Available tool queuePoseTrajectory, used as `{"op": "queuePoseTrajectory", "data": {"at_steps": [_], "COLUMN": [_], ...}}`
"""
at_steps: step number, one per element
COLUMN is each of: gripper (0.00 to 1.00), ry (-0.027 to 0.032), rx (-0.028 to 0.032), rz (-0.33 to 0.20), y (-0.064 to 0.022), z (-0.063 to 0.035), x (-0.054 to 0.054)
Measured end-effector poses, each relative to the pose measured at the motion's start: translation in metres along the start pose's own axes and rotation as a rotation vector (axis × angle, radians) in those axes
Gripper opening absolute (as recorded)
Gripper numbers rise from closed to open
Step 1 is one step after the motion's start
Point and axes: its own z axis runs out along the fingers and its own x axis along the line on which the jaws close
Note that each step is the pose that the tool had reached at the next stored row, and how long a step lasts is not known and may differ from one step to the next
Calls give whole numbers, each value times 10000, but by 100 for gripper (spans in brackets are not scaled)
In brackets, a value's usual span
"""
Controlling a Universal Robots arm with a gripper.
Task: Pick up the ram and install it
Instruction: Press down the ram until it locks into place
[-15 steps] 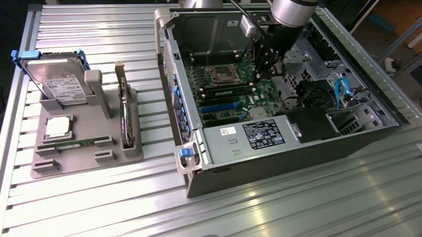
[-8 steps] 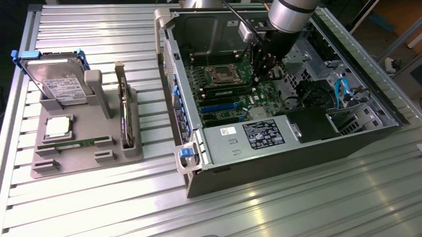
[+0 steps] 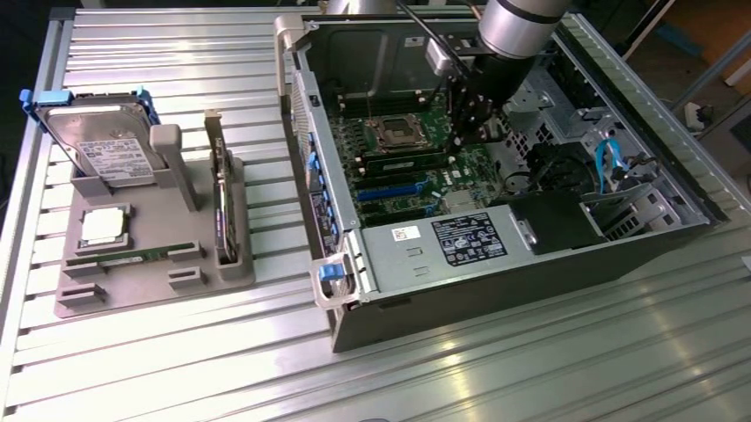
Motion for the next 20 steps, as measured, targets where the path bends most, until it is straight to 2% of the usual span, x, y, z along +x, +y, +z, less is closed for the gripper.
{"op": "queuePoseTrajectory", "data": {"at_steps": [3,7,12,15,20], "gripper": [11,11,11,11,11], "ry": [-3,0,-2,-1,-2], "rx": [0,0,0,1,1], "rz": [-1,-1,-1,-1,-1], "y": [-1,-3,-3,-5,-5], "z": [9,70,74,140,145], "x": [0,-12,-28,-29,-29]}}
